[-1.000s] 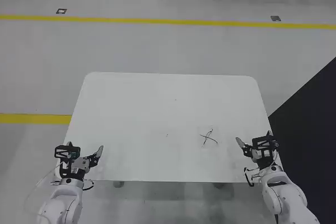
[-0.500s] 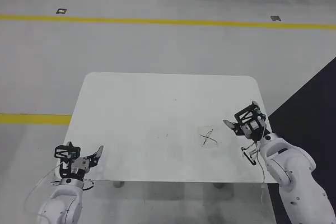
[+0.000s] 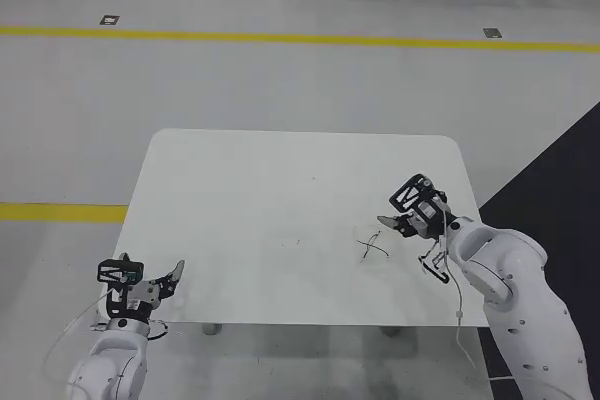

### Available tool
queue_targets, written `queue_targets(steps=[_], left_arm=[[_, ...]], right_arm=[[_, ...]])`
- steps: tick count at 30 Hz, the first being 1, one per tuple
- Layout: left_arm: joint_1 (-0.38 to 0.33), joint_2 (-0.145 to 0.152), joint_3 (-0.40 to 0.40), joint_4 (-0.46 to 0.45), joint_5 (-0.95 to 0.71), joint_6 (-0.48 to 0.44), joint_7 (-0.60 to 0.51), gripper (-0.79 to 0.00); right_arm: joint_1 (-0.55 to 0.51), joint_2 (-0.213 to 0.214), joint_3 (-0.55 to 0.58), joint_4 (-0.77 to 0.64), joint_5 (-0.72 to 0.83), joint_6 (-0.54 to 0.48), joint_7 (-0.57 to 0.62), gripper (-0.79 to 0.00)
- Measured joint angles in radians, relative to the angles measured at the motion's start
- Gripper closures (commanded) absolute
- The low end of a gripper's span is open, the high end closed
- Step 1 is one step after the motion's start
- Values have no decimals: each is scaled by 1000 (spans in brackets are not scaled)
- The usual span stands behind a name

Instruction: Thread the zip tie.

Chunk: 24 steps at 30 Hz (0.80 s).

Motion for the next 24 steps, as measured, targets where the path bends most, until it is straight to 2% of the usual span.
queue_targets(steps=[3,5,7,11,12,17,24], left_arm=[[0,0,0,0,0,0,0,-785],[0,0,0,0,0,0,0,-785],[0,0,0,0,0,0,0,-785],[0,0,0,0,0,0,0,-785],[0,0,0,0,0,0,0,-785],[0,0,0,0,0,0,0,-785],[0,0,0,0,0,0,0,-785]], right_arm=[[-14,12,-20,-87,-18,-101,-86,-785],[-15,20,-22,-118,-145,-136,-183,-785],[22,29,-38,-70,-297,-199,-285,-785],[185,55,-109,74,-560,-489,-481,-785],[217,62,-139,110,-610,-518,-522,-785],[387,96,-287,299,-774,-525,-743,-785],[399,97,-287,311,-777,-525,-743,-785]])
